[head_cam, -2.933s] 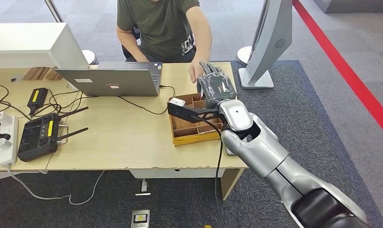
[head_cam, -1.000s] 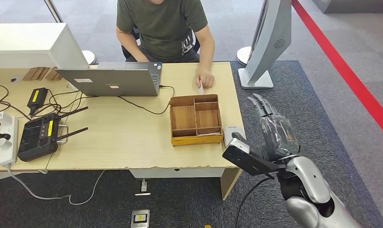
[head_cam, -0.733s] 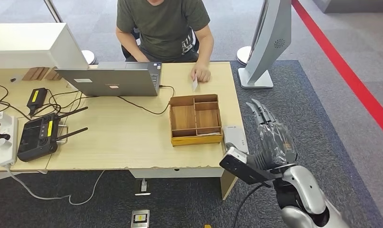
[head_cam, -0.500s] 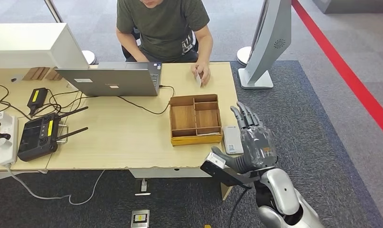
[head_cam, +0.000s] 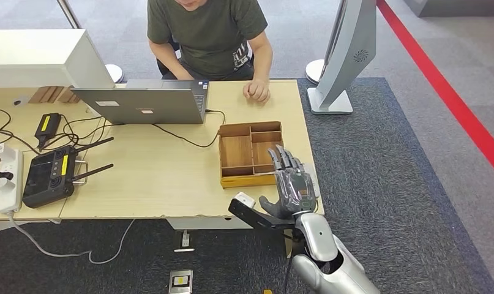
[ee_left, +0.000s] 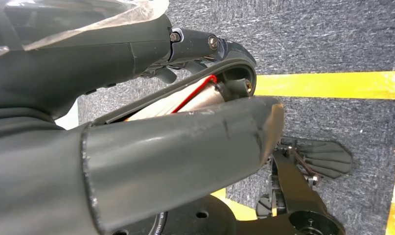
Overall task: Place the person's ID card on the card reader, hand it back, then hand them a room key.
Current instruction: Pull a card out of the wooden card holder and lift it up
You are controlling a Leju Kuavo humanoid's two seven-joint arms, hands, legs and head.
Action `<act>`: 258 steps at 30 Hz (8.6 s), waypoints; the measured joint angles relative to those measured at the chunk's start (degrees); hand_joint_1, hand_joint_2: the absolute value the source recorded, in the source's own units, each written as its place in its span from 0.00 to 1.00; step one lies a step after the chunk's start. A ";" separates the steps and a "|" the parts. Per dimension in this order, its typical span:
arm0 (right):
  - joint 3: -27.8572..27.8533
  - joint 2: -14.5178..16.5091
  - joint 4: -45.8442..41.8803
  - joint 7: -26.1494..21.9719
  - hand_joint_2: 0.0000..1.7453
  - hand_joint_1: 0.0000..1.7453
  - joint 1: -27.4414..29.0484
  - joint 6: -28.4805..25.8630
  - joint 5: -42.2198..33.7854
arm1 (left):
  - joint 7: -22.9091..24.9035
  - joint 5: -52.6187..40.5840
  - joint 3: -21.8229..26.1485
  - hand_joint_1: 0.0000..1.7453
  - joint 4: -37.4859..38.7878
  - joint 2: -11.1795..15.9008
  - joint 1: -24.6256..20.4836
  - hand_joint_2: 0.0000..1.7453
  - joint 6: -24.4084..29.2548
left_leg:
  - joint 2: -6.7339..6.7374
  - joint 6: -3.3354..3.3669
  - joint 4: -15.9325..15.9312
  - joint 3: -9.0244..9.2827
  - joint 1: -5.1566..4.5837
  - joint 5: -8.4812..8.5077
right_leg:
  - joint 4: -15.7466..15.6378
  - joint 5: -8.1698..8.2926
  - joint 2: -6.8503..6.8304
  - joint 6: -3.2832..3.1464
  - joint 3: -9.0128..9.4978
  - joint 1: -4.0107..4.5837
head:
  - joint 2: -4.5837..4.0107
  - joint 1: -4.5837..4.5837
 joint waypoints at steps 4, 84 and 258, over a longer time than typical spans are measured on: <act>0.28 1.26 2.04 0.80 1.00 0.00 -0.87 1.01 1.64 | 0.02 -0.04 0.00 0.00 0.00 -0.01 0.01 0.00 0.00 | 0.00 0.00 0.00 0.00 0.00 0.00 | 0.00 0.00 0.00 0.00 -0.01 0.00 | 0.01 0.00; 2.25 3.94 9.64 5.64 1.00 0.00 -6.53 11.33 8.02 | -0.21 -1.07 0.44 0.00 0.00 0.01 0.06 0.00 -1.58 | 0.00 0.01 0.01 0.01 0.00 0.01 | 0.00 0.02 0.00 -0.01 -0.02 0.00 | 0.00 0.01; 8.93 -2.32 21.72 2.74 1.00 0.00 -15.92 15.16 8.92 | -0.10 -6.23 -0.14 0.00 0.00 1.47 0.19 0.00 -5.28 | 0.03 0.02 0.02 -0.07 -0.01 0.03 | 0.01 0.04 0.00 0.00 -0.13 0.00 | 0.01 0.01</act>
